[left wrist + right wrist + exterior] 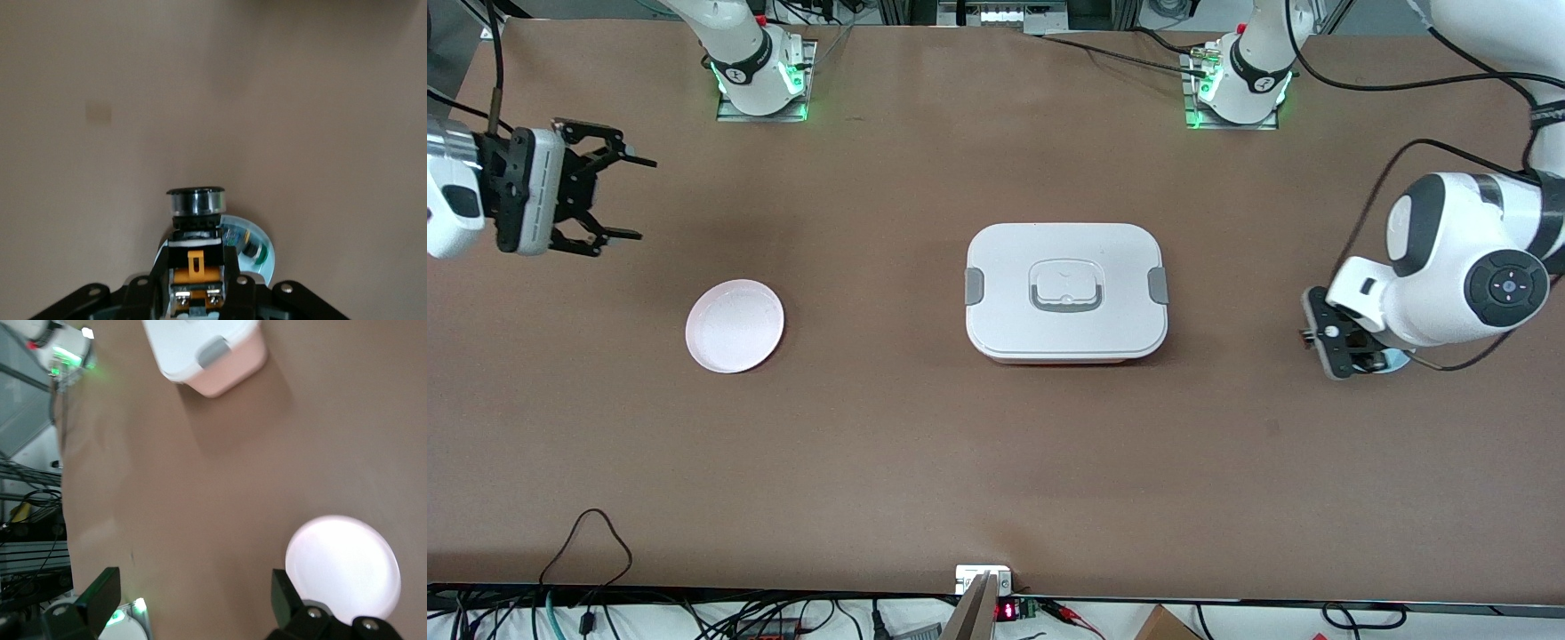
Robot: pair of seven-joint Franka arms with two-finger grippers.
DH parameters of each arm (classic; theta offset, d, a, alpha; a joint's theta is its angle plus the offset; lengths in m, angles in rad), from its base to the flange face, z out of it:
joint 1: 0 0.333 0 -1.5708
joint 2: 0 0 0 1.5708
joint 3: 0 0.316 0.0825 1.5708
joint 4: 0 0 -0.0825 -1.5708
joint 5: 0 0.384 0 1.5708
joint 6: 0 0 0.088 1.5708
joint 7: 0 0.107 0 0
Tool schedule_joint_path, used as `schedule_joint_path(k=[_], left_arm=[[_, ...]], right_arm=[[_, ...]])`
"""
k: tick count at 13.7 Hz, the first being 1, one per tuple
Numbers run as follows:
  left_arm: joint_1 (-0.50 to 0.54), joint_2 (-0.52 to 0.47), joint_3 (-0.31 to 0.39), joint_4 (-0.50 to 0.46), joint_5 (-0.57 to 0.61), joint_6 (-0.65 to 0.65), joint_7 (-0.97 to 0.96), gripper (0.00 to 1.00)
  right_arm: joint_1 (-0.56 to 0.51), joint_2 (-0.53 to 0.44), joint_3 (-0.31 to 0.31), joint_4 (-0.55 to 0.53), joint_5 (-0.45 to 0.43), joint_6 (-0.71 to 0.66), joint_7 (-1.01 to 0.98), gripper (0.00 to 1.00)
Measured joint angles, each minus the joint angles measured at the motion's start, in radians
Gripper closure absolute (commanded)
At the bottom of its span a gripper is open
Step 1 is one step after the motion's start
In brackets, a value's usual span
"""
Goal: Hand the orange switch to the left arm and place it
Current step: 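Lower the switch with the left gripper onto the light-blue plate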
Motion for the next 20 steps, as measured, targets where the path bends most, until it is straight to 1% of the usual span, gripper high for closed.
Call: schedule_joint_path(k=[2, 4, 6, 8, 11, 13, 14, 16, 18, 20], left_arm=[[0.063, 0.010, 0.000, -0.015, 0.031, 0.013, 0.119, 1.00], [0.135, 0.011, 0.000, -0.067, 0.034, 0.053, 0.227, 1.00], [0.208, 0.011, 0.000, -0.133, 0.034, 0.157, 0.336, 1.00], [0.267, 0.011, -0.001, -0.212, 0.034, 0.279, 0.391, 1.00], [0.308, 0.013, -0.002, -0.337, 0.034, 0.449, 0.403, 1.00], [0.317, 0.022, -0.002, -0.391, 0.034, 0.534, 0.403, 1.00], [0.321, 0.034, -0.003, -0.405, 0.034, 0.572, 0.403, 1.00], [0.337, 0.072, -0.003, -0.415, 0.034, 0.638, 0.403, 1.00], [0.357, 0.088, -0.005, -0.413, 0.034, 0.671, 0.410, 1.00], [0.366, 0.088, -0.005, -0.412, 0.034, 0.672, 0.427, 0.98]], right_arm=[[0.039, -0.029, 0.002, 0.009, -0.097, 0.014, 0.158, 0.00], [0.091, -0.056, 0.006, 0.012, -0.185, 0.031, 0.330, 0.00], [0.125, -0.069, 0.009, 0.015, -0.274, 0.051, 0.421, 0.00], [0.130, -0.067, 0.008, 0.033, -0.335, 0.078, 0.429, 0.00], [0.130, -0.055, 0.007, 0.047, -0.365, 0.159, 0.398, 0.00], [0.128, -0.044, 0.001, 0.048, -0.368, 0.222, 0.394, 0.00], [0.127, -0.038, -0.003, 0.049, -0.362, 0.232, 0.394, 0.00], [0.124, -0.031, -0.011, 0.053, -0.322, 0.233, 0.391, 0.00], [0.121, -0.031, -0.021, 0.057, -0.308, 0.230, 0.400, 0.00], [0.113, -0.031, -0.033, 0.059, -0.307, 0.222, 0.508, 0.00]])
